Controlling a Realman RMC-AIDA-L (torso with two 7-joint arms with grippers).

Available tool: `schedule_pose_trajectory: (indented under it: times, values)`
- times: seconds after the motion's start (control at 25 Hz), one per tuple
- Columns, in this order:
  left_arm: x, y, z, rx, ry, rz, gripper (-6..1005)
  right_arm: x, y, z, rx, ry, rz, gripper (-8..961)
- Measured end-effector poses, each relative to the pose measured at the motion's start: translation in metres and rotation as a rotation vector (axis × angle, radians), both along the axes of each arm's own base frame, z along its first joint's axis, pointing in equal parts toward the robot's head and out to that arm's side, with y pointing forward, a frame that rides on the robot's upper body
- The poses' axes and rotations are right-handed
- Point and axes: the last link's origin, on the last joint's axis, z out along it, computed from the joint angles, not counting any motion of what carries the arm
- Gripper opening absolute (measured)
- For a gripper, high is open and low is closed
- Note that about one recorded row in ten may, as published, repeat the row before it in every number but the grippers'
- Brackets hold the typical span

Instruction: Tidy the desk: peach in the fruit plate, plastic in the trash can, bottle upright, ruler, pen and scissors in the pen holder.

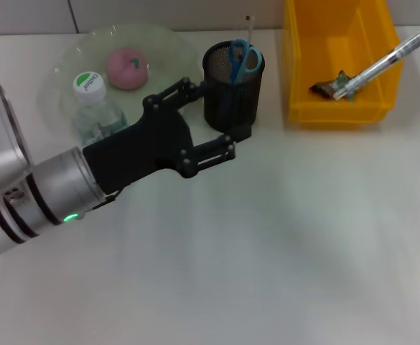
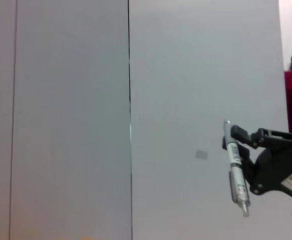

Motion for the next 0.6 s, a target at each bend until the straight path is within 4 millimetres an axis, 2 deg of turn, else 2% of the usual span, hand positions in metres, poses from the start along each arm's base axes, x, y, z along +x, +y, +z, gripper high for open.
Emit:
schedule_pose_trajectory:
  times: [0.24,0.6]
  values:
    - [0.019,-0.001,0.0,0.047,-0.092,-0.026,776,-0.015,0.003,-0.002,0.015,0.057,0.039,120]
    - [0.036,-0.003,-0.008,0.048,-0.099,-0.066,775,-0.034,0.01,-0.009,0.0,0.085,0.097,121]
